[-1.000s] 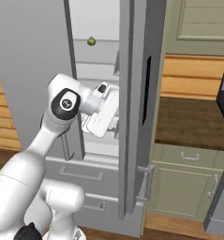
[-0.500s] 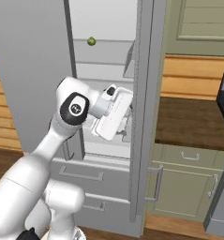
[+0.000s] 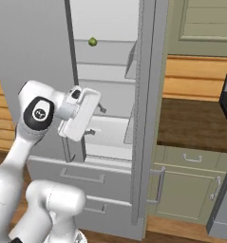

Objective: Take the strawberry from the fridge and place it on top of the pancake, located on the dining counter.

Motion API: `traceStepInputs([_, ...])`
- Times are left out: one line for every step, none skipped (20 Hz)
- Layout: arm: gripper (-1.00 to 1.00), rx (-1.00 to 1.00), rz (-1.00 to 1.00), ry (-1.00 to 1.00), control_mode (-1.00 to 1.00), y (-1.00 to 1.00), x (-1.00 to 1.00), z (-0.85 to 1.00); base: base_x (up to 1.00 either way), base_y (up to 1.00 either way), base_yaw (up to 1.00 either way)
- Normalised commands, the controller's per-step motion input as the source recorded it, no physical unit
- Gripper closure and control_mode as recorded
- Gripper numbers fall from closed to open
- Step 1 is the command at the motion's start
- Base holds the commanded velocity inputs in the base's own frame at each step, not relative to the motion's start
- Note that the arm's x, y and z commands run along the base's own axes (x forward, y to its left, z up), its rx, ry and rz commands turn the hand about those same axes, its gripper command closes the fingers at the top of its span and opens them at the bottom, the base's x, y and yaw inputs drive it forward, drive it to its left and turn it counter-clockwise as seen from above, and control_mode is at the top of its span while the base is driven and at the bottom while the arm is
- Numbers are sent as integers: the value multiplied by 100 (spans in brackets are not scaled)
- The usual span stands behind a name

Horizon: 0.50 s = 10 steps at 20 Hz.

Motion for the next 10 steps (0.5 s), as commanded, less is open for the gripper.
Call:
traceStepInputs([-100, 29, -4, -38, -100, 100, 0, -31, 0, 0, 0])
traceStepInputs([-100, 38, -9, -39, -100, 100, 0, -42, 0, 0, 0])
traceStepInputs([-100, 49, -13, -41, -100, 100, 0, -42, 0, 0, 0])
traceStepInputs([-100, 63, -17, -41, -100, 96, 0, -49, 0, 0, 0])
traceStepInputs([-100, 68, -19, -33, -100, 100, 17, -59, 0, 0, 0])
traceStepInputs([-100, 66, -23, -34, -100, 96, 24, -59, 0, 0, 0])
traceStepInputs([-100, 67, -26, -36, -100, 89, 26, -54, 0, 0, 0])
traceStepInputs([-100, 69, -27, -37, -100, 81, 29, -51, 0, 0, 0])
traceStepInputs([-100, 69, -29, -39, -100, 76, 29, -46, 0, 0, 0])
traceStepInputs([-100, 69, -29, -39, -100, 76, 29, -46, 0, 0, 0])
